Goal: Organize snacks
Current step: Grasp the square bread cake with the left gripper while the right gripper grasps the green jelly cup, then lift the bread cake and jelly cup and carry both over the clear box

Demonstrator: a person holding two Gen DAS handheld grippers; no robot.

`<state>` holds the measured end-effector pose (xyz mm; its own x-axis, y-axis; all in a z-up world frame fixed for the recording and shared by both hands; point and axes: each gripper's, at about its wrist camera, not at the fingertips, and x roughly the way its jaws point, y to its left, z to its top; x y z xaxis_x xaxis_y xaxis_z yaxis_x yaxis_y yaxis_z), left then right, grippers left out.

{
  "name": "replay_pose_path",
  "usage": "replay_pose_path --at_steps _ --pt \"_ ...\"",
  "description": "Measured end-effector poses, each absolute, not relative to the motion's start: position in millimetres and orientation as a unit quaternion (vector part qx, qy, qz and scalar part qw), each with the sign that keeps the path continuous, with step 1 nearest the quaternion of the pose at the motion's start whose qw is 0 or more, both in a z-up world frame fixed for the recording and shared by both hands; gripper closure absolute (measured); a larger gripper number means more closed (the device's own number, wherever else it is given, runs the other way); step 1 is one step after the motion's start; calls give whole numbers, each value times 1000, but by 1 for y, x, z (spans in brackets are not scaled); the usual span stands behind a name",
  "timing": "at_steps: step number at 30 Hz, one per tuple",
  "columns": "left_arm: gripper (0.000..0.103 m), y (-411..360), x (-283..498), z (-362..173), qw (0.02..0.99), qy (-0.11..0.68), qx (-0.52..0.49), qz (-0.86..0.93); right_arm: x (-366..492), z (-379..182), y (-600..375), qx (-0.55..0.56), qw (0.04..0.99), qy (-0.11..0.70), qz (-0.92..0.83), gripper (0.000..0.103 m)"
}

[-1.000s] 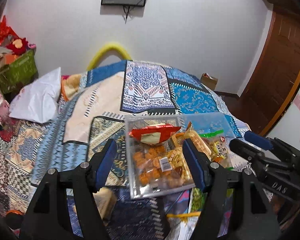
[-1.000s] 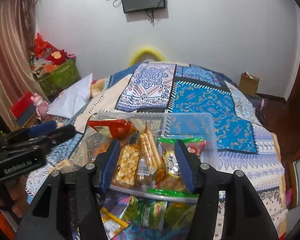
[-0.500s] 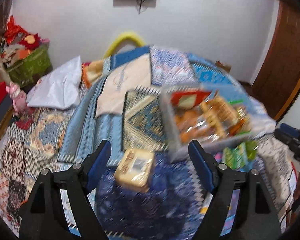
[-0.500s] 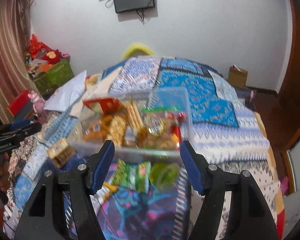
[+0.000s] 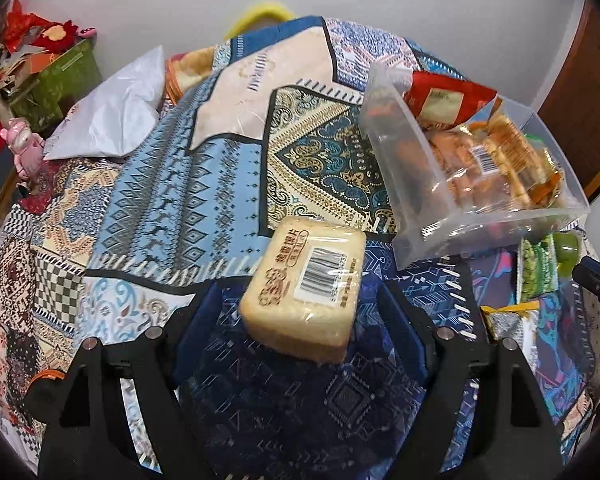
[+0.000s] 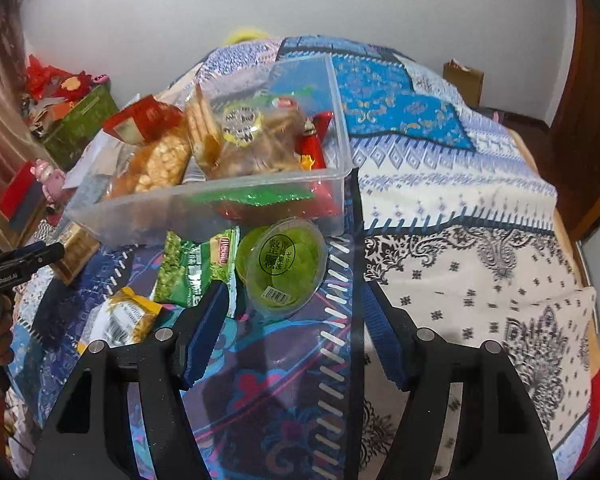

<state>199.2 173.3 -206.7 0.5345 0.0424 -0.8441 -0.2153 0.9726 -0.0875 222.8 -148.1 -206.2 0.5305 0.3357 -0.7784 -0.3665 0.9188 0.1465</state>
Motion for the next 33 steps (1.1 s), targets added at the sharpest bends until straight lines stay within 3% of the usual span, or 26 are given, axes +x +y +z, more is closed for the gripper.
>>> replay_pose_path --at_steps 5,10,13,20,33 --pt "24 171 213 -219 871 478 -84 81 231 -209 -140 -21 875 437 206 38" --pt "33 169 221 -226 872 475 -83 82 241 -215 -136 -15 868 448 214 38" --pt "35 165 221 -227 877 467 -72 86 244 -218 -136 -6 862 453 226 48" --pt "46 156 206 -219 885 454 -54 85 236 -213 -138 -3 869 440 228 59" --pt "48 150 164 -184 899 426 -62 82 216 -199 -157 9 879 425 217 62"
